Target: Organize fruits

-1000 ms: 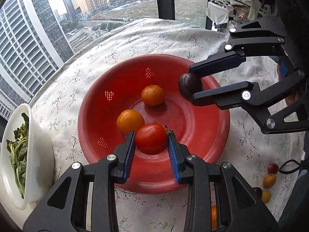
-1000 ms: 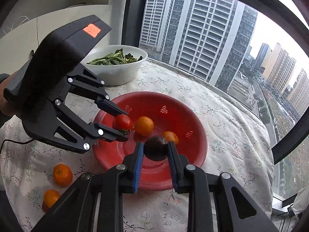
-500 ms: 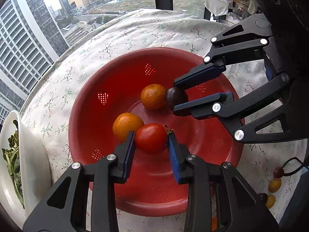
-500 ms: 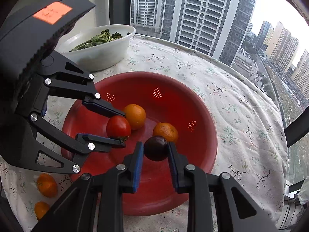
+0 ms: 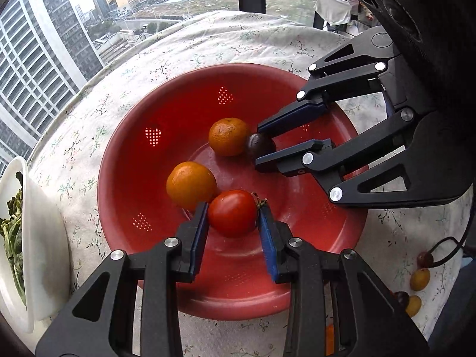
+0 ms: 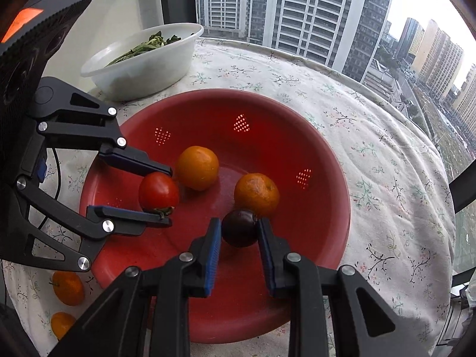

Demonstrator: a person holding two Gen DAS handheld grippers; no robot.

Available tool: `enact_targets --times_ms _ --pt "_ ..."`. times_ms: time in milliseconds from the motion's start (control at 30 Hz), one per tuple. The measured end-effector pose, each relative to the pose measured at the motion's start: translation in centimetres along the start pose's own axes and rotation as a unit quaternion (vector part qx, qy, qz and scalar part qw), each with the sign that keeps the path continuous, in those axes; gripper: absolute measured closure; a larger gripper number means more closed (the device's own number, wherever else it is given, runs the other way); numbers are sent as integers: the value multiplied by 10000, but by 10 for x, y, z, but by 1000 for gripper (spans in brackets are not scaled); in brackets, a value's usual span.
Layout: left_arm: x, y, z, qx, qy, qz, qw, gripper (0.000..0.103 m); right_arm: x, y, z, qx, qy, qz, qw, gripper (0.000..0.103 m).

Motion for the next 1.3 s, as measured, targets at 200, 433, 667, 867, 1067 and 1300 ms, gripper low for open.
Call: enact_targets --times_ms 200,433,667,867,1067,1300 --pt "3 -4 0 4 89 -140 9999 72 4 2 0 18 47 34 10000 75" --pt "6 0 -1 -103 148 -361 9992 72 6 1 -1 0 118 20 9999 76" --pt "6 4 -1 -129 226 -451 9986 72 8 1 2 0 201 37 9998 76" --pt "8 6 1 -125 260 -471 9985 69 9 1 4 21 260 43 9997 76" --pt "4 9 2 -218 114 -381 9990 34 9 3 3 41 278 79 9996 68" --pt "-5 6 0 -175 6 -276 9995 32 4 7 1 -59 230 -20 9997 58"
Point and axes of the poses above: each gripper's, at about its wrist camera, not at the fingertips, and x roughly the way its jaws point, y to its left, z to its top, the point moved 7 cm from there along x, roughly the way its jaws point, and after that the axes turned 1 degree about y, right-handed, at the moved point
